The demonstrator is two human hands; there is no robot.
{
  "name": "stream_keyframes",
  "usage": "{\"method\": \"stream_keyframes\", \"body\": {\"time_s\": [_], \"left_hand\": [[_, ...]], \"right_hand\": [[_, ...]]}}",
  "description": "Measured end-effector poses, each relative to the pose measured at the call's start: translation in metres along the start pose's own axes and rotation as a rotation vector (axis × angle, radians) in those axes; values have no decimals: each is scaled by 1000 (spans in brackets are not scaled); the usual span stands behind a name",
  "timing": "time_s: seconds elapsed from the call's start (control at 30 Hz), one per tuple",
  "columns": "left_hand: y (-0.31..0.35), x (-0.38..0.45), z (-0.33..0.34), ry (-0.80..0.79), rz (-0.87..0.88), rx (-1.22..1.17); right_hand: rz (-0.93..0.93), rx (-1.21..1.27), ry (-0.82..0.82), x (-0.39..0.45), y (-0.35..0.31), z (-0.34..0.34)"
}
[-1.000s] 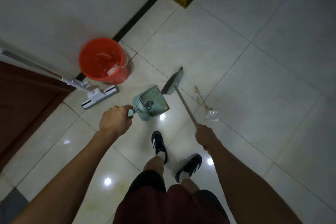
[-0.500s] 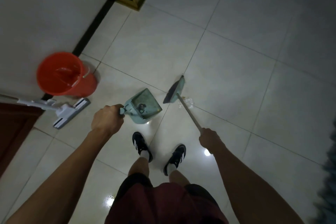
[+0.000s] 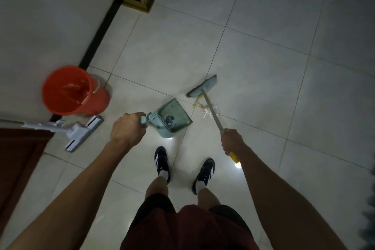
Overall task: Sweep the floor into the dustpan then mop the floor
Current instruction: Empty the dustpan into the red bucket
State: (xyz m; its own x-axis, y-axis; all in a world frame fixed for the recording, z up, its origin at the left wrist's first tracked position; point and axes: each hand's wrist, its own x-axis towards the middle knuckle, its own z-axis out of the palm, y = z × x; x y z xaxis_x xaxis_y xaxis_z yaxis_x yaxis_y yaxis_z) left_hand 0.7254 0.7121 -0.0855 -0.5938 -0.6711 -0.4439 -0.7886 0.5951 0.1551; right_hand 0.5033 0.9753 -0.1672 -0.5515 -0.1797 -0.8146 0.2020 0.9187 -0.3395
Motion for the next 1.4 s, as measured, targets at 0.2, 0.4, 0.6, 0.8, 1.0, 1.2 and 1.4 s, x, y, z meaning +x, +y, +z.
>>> {"method": "stream_keyframes", "body": {"time_s": [0.2,0.4,0.6,0.8,1.0,1.2,1.4], "left_hand": [[-18,32,-18,-39,95,74],[-31,52,-31,-90,201,127],[-31,65,-40,-99,284,171],[-30,76,-49,-103,313,164],[-27,84,-59,-80,315,139],[-21,98,-53,-123,351,184],[-20,113,-50,-103,318,171]], "right_hand": [[46,-346,-43,-20,16,38],[178,137,28,-66,34,74],[151,356,207,-101,36,84],[266,700,124,-100,28,76],[207,497,301,-81,20,53],[192,95,290,-67,23,53],[133,-153,182,-55,23,73]]}}
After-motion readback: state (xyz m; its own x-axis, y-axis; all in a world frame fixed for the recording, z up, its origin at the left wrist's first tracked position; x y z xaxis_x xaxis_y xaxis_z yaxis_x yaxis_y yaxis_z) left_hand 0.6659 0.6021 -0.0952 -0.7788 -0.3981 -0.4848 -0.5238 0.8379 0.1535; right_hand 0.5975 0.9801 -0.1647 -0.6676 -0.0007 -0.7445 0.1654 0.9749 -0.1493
